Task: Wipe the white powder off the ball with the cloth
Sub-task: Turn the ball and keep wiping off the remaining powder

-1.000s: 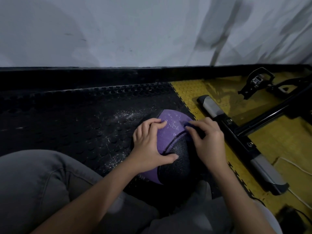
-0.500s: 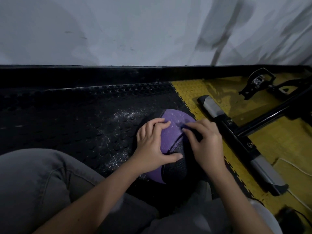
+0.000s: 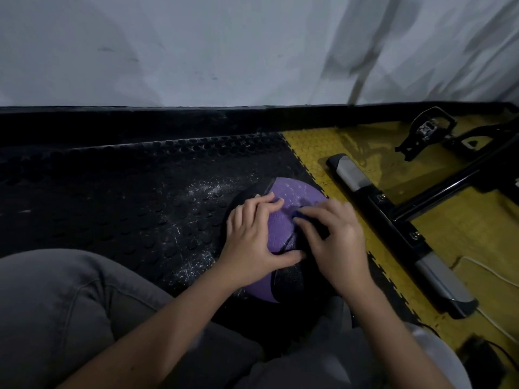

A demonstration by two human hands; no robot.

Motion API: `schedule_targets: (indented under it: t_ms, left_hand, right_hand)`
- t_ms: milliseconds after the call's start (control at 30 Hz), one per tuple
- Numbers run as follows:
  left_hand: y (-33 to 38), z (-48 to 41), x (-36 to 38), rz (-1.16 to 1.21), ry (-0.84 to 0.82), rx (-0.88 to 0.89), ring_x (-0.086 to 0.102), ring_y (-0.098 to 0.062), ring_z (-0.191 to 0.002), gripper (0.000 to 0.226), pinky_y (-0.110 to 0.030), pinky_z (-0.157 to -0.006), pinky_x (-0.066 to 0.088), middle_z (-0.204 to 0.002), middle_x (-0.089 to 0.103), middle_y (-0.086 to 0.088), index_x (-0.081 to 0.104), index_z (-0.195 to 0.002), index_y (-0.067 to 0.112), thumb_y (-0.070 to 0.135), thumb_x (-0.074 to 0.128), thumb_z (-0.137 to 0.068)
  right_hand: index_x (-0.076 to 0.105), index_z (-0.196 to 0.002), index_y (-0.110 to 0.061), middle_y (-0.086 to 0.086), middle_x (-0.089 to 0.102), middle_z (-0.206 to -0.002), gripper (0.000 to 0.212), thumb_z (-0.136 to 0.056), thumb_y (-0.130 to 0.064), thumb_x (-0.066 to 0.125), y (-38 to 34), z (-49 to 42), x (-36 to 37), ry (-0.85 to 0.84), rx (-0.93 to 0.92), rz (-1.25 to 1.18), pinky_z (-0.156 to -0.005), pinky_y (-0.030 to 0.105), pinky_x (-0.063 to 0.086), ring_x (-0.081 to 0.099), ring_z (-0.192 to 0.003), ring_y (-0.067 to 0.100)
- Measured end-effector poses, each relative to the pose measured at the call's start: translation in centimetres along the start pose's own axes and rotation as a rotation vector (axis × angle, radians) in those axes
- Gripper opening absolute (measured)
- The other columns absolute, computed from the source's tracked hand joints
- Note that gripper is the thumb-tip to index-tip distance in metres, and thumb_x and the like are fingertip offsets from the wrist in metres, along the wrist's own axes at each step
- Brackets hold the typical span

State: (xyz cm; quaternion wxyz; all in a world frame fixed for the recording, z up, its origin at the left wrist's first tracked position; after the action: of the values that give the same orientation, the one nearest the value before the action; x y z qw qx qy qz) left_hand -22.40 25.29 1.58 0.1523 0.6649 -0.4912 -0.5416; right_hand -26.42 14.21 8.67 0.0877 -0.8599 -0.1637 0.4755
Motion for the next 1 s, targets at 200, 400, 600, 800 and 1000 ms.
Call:
schedule_targets:
  t_ms: [200,400,600,800,1000]
  left_hand:
    - [-0.2,0.0,-0.2,-0.009,-0.067,-0.007,0.019,-0.003,-0.125,0.091,-0.030,-0.105,0.016,-0.134,0.029,0.013,0.038,-0.134,0.025,0.076,0.048,-0.059]
    - [-0.1,-0.1,-0.3,-0.018,-0.019,-0.002,0.024,-0.003,-0.120,0.090,-0.032,-0.102,0.020,-0.125,0.024,0.019,0.043,-0.130,0.022,0.073,0.051,-0.058]
    - [-0.1,0.1,-0.7,-0.041,-0.054,-0.009,0.021,-0.003,-0.122,0.091,-0.027,-0.101,0.017,-0.125,0.021,0.021,0.040,-0.131,0.023,0.076,0.049,-0.057]
    - [0.0,-0.2,-0.5,-0.042,-0.060,-0.015,0.020,-0.002,-0.122,0.092,-0.027,-0.102,0.017,-0.125,0.021,0.022,0.039,-0.132,0.025,0.078,0.046,-0.057]
    - [0.1,0.0,-0.8,-0.055,-0.053,0.008,0.019,0.005,-0.118,0.089,-0.026,-0.102,0.017,-0.125,0.021,0.022,0.039,-0.131,0.026,0.078,0.047,-0.059]
  right_hand:
    - [0.072,-0.094,-0.008,0.002,0.060,-0.083,0.017,-0.083,-0.020,0.067,2.8,-1.3,-0.7,-0.005,0.092,-0.031,-0.076,0.017,0.036,0.054,-0.080,0.021]
    - [0.071,-0.094,-0.006,0.002,0.058,-0.082,0.016,-0.082,-0.017,0.067,0.6,-0.4,-0.1,0.037,0.044,0.023,-0.070,0.016,0.031,0.049,-0.078,0.019]
    - [0.072,-0.094,-0.006,0.004,0.060,-0.082,0.017,-0.082,-0.018,0.067,1.7,-0.7,-0.4,0.026,0.060,-0.020,-0.072,0.017,0.033,0.050,-0.078,0.019]
    - [0.072,-0.095,-0.007,-0.003,0.056,-0.083,0.016,-0.081,-0.015,0.070,1.2,-0.4,-0.4,0.054,0.098,-0.018,-0.074,0.009,0.031,0.049,-0.079,0.016]
    - [0.071,-0.094,-0.009,-0.007,0.054,-0.083,0.016,-0.082,-0.020,0.069,2.7,0.2,-0.9,0.123,0.151,-0.102,-0.076,0.019,0.037,0.051,-0.080,0.016]
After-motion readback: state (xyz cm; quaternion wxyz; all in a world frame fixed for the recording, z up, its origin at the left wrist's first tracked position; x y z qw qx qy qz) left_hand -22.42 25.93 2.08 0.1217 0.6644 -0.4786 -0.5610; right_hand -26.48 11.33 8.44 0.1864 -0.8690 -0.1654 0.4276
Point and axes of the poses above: each hand's wrist, its own z-axis away from the middle knuckle, its own x-axis out of the palm, y = z × x, the point moved 7 cm from there along -z, towards the middle knuckle
